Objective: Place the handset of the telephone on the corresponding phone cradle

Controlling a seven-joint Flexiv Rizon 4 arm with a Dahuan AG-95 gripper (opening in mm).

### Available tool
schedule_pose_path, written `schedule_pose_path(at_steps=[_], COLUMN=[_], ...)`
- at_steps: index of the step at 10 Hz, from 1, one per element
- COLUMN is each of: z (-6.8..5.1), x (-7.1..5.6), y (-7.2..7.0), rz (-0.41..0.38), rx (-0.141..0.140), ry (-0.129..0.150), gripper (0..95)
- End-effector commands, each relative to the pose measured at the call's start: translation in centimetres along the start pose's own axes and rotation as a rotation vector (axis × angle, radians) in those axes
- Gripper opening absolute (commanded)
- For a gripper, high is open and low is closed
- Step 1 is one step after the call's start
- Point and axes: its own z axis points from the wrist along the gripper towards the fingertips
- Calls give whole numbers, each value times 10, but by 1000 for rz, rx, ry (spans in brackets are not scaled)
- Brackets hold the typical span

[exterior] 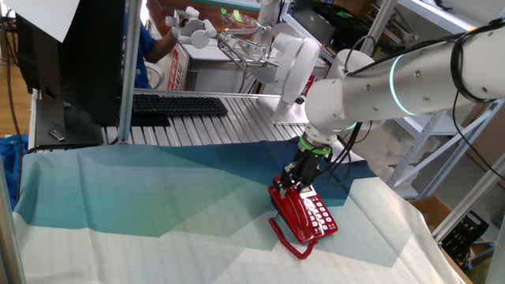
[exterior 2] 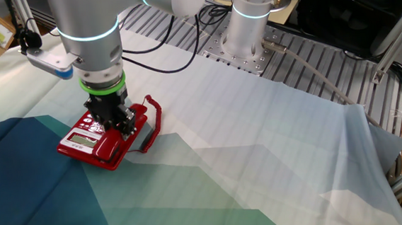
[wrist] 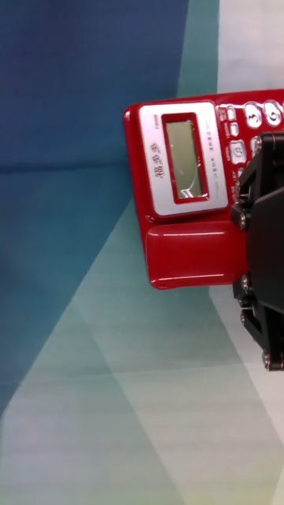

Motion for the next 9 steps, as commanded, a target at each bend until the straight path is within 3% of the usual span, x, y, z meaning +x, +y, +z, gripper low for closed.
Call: schedule_pose_path(at_steps=[1, 6, 9], z=[0, 2, 5], x=[-1, 0, 0], y=[1, 2, 2], rz=[-6, -79, -83], rx=[-1, 35, 35], ry=[-2, -10, -12], gripper=[0, 0, 0])
